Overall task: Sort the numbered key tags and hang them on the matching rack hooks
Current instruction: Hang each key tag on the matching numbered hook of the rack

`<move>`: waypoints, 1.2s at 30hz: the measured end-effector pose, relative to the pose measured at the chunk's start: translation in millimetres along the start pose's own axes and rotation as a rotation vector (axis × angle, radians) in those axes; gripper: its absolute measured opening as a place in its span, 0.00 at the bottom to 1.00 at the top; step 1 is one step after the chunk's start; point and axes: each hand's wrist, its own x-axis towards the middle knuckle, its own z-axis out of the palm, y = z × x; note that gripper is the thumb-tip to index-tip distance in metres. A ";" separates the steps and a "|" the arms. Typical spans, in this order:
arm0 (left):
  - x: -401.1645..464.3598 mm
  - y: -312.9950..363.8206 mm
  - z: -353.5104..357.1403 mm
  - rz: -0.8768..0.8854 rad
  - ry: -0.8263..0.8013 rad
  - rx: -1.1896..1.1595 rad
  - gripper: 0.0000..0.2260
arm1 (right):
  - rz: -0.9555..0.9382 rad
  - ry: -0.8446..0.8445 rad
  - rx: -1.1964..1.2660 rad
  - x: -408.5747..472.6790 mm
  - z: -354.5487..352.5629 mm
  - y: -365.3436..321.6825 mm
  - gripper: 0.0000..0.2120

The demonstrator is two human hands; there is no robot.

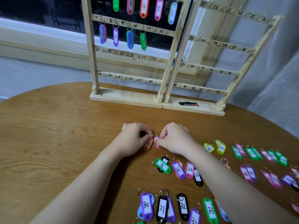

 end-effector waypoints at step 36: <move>-4.6 -1.2 -6.5 -0.127 0.277 -0.452 0.09 | -0.134 -0.243 0.926 -16.9 -22.7 7.3 0.13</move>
